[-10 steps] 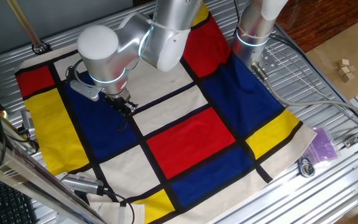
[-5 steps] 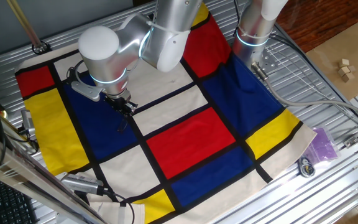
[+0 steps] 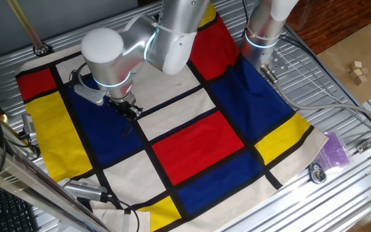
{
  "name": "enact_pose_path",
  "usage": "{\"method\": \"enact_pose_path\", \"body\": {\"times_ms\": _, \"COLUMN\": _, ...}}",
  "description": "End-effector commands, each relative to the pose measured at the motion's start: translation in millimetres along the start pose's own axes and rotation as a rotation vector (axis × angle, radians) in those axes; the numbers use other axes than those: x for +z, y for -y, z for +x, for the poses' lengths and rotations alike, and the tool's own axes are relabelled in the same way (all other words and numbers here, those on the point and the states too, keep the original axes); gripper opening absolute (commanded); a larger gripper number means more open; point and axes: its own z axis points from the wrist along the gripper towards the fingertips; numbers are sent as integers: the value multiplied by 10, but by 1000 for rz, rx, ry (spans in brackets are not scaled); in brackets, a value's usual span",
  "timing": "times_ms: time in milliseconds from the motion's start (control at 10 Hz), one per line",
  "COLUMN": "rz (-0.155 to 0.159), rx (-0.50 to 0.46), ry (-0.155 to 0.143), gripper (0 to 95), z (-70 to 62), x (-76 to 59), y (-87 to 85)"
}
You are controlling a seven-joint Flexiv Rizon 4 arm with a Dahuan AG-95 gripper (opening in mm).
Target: Unfold the leg of the glasses (with one hand)
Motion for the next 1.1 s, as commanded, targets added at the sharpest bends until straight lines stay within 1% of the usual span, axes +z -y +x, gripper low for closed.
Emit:
{"method": "enact_pose_path", "body": {"times_ms": 100, "rz": 4, "rx": -6, "ry": 7, "gripper": 0, "z": 1, "x": -1, "y": 1}}
{"method": "enact_pose_path", "body": {"times_ms": 200, "rz": 5, "rx": -8, "ry": 9, "gripper": 190, "z": 1, "x": -1, "y": 1}}
{"method": "enact_pose_path", "body": {"times_ms": 900, "rz": 3, "rx": -19, "ry": 2, "gripper": 190, "z": 1, "x": -5, "y": 0}}
{"method": "enact_pose_path", "body": {"times_ms": 1000, "rz": 2, "rx": -19, "ry": -3, "gripper": 0, "z": 4, "x": -26, "y": -6}}
{"method": "enact_pose_path", "body": {"times_ms": 1100, "rz": 3, "rx": -19, "ry": -6, "gripper": 0, "z": 5, "x": -36, "y": -8}}
